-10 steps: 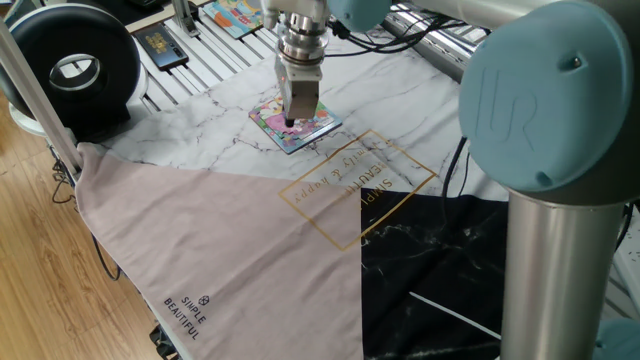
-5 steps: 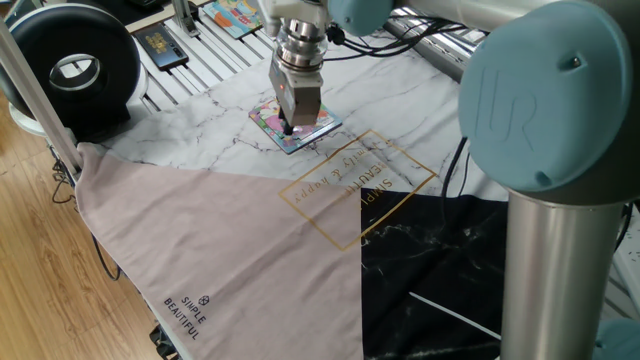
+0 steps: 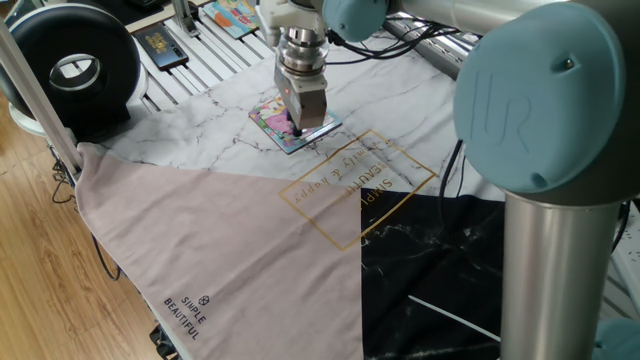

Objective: Assemble one piece of a puzzle

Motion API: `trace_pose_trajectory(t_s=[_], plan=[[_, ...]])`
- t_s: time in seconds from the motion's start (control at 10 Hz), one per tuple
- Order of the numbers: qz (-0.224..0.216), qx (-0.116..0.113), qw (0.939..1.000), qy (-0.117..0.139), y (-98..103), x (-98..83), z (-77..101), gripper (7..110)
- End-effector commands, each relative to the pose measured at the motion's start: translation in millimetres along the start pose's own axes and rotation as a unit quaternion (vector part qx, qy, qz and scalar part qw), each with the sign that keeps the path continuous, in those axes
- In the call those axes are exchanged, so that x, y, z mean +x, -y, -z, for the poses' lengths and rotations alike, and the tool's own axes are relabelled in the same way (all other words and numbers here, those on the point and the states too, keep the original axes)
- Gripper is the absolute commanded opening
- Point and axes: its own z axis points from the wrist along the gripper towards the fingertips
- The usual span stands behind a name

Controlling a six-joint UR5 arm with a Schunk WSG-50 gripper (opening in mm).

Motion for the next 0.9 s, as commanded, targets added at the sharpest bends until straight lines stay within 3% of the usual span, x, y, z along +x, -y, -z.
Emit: trace_pose_trajectory(t_s=[0.0,0.8], plan=[[-0.007,0.005,0.9998,-0.017,2.1,9.6,5.3,7],[-0.001,0.026,0.9982,-0.055,13.0,28.9,7.5,7]])
